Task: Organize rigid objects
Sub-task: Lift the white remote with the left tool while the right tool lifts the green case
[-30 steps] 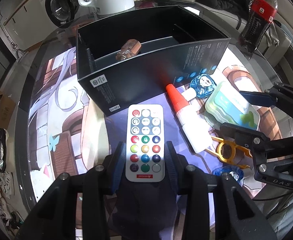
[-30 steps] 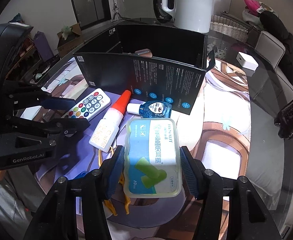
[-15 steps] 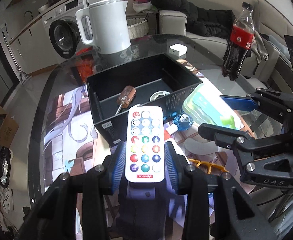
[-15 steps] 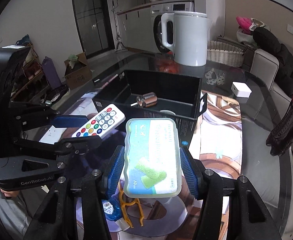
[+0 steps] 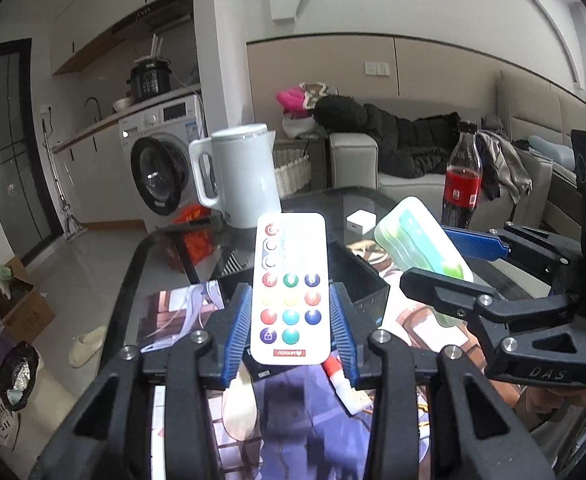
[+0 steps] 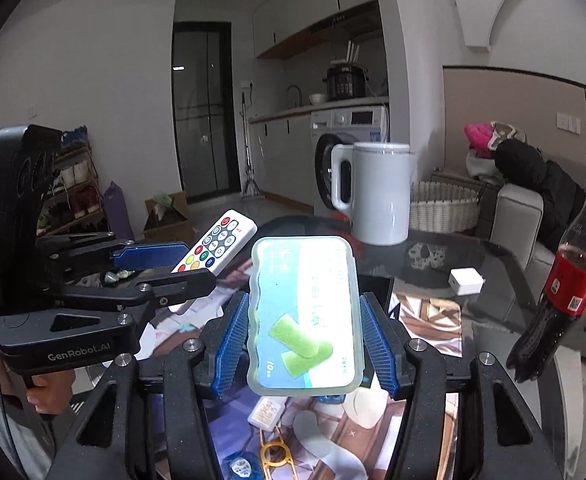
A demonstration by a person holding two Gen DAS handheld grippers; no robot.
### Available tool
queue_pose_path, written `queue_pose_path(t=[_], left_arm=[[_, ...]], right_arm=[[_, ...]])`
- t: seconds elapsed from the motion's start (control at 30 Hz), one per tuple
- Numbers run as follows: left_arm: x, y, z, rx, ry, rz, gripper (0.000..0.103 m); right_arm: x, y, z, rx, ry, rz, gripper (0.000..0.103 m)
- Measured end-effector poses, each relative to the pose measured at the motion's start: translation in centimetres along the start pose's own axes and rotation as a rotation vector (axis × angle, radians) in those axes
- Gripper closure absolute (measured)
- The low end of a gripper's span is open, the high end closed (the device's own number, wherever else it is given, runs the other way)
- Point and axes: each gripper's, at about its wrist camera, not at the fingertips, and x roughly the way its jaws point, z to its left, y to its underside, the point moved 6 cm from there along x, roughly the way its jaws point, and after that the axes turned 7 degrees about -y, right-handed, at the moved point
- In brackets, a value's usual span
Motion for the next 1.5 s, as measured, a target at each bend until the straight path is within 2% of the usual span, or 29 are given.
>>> queue_pose_path(t=[0.1, 0.23, 0.6, 0.83, 1.17, 1.3, 1.37, 1.5], left_arm=[[-1.0, -0.6, 0.6, -0.013, -0.018, -0.062, 0.065], [-1.5, -1.1, 1.4, -0.03, -0.027, -0.094, 0.065], [0.3, -3.1, 2.5, -0.095, -0.022, -0.067, 0.065], [3.0, -4.7, 3.0, -0.123, -0.04, -0.068, 0.065], [6.1, -5.8, 3.3, -0.178, -0.029, -0.065, 0.065], [7.7, -5.9, 3.3, -0.196, -0.024, -0.023, 0.065], [9.1, -5.6, 3.1, -0.19, -0.03, 0.033, 0.065], [11.8, -4.2, 3.2, -0.207, -0.029, 0.169, 0.065]], right_arm=[[-1.4, -1.0, 0.9, -0.034, 0.009, -0.072, 0.047], [-2.1, -1.7, 1.5, -0.049, 0.017, -0.102, 0.047], [-0.8, -4.0, -0.2, 0.005, 0.04, -0.128, 0.047], [1.9, -5.2, -2.2, 0.034, 0.077, -0.123, 0.047], [5.9, -6.6, -5.6, 0.097, 0.139, -0.134, 0.047], [7.1, -6.9, -6.8, 0.13, 0.153, -0.12, 0.047], [7.7, -6.9, -7.3, 0.151, 0.147, -0.104, 0.047], [9.7, -5.8, -7.7, 0.17, 0.144, 0.016, 0.047]])
